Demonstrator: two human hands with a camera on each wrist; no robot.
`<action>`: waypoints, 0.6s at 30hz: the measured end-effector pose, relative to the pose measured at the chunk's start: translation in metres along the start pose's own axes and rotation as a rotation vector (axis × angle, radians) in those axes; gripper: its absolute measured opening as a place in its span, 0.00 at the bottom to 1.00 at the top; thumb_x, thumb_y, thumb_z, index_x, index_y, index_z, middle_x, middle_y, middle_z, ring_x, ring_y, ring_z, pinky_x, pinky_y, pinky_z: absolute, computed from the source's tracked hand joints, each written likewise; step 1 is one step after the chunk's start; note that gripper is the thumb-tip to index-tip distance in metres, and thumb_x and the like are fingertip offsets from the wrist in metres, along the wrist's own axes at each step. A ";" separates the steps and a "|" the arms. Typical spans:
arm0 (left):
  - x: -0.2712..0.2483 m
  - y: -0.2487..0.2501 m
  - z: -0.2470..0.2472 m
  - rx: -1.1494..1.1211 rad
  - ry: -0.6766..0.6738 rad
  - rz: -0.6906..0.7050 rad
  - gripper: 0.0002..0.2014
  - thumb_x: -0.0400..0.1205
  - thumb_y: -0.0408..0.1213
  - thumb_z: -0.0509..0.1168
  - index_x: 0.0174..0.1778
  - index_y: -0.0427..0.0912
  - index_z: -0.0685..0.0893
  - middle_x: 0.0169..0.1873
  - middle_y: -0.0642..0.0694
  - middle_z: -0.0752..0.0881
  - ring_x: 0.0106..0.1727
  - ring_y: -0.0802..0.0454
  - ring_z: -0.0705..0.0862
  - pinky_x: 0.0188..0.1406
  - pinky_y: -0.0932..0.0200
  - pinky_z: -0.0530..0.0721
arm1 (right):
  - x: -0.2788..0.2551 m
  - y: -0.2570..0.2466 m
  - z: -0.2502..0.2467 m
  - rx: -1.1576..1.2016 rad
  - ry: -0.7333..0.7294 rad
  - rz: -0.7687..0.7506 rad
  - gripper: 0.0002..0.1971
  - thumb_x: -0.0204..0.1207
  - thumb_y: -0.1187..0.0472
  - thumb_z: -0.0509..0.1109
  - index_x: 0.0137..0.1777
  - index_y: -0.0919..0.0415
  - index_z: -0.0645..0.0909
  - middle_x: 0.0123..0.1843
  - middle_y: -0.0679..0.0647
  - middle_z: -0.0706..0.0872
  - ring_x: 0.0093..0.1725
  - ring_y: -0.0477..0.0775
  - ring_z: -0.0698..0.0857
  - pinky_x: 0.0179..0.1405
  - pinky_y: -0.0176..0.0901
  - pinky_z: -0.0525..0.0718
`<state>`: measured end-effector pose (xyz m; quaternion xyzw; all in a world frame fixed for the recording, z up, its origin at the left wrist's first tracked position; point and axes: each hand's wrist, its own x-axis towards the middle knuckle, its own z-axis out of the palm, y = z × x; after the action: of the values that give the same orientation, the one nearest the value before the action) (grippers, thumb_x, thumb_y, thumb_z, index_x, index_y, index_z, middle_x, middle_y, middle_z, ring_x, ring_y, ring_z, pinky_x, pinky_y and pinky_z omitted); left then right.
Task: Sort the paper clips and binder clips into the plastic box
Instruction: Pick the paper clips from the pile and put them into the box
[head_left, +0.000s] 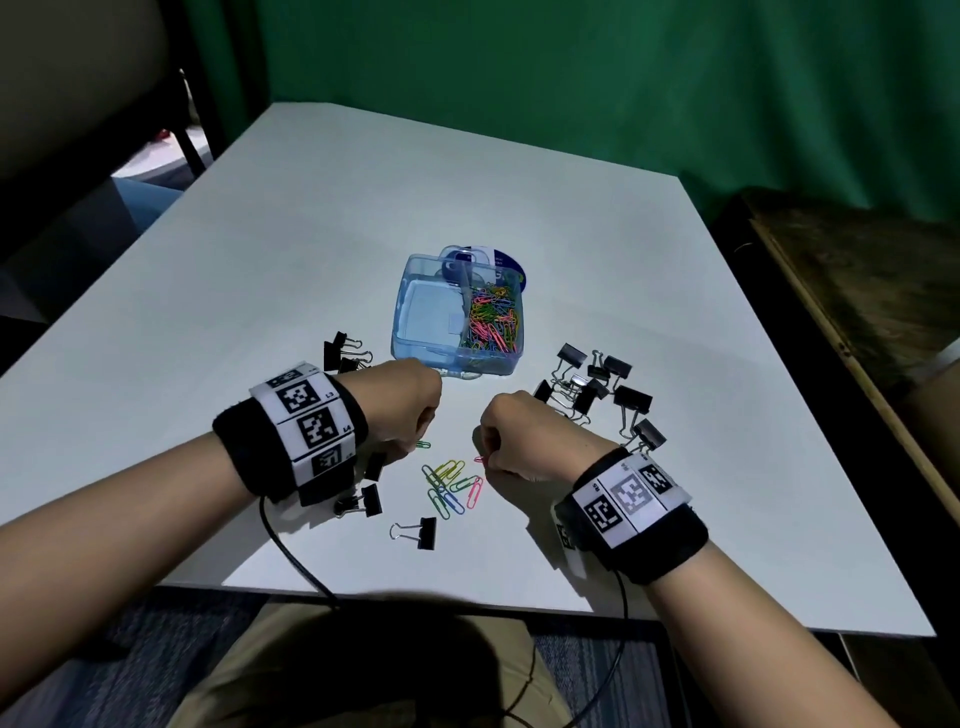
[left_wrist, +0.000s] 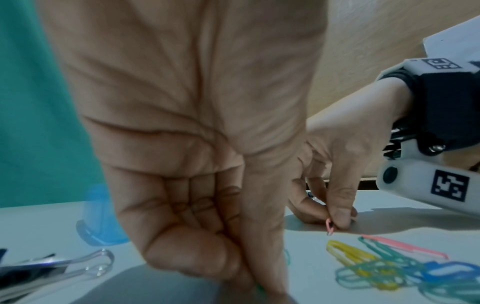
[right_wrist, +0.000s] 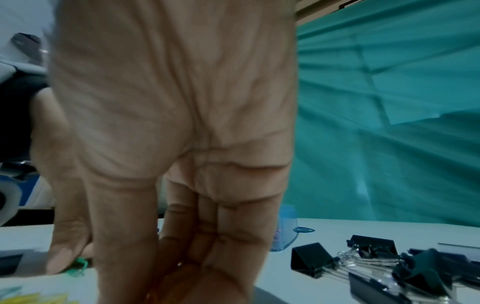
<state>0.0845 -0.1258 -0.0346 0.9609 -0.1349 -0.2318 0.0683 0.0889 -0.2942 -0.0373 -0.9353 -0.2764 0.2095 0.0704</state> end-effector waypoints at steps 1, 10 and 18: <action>-0.001 0.000 -0.002 -0.023 0.004 0.009 0.11 0.67 0.25 0.70 0.25 0.45 0.80 0.25 0.51 0.82 0.36 0.49 0.85 0.35 0.58 0.82 | 0.000 0.001 -0.004 0.021 0.026 -0.005 0.02 0.71 0.69 0.72 0.42 0.67 0.85 0.42 0.61 0.85 0.42 0.59 0.82 0.31 0.41 0.75; 0.007 -0.002 -0.059 -0.284 0.429 0.092 0.05 0.72 0.26 0.68 0.38 0.39 0.88 0.31 0.51 0.86 0.30 0.64 0.78 0.27 0.79 0.71 | 0.036 0.021 -0.066 0.437 0.627 0.072 0.03 0.70 0.68 0.75 0.42 0.66 0.86 0.34 0.54 0.83 0.35 0.54 0.79 0.37 0.40 0.78; 0.028 0.003 -0.062 -0.385 0.539 0.120 0.12 0.69 0.34 0.78 0.45 0.38 0.86 0.39 0.47 0.87 0.31 0.61 0.77 0.33 0.69 0.74 | 0.005 0.026 -0.041 0.277 0.340 0.131 0.03 0.66 0.69 0.75 0.38 0.62 0.86 0.35 0.56 0.85 0.35 0.56 0.82 0.32 0.39 0.76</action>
<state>0.1369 -0.1321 0.0091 0.9475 -0.1219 0.0139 0.2954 0.1233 -0.3132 -0.0082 -0.9545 -0.1679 0.0888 0.2299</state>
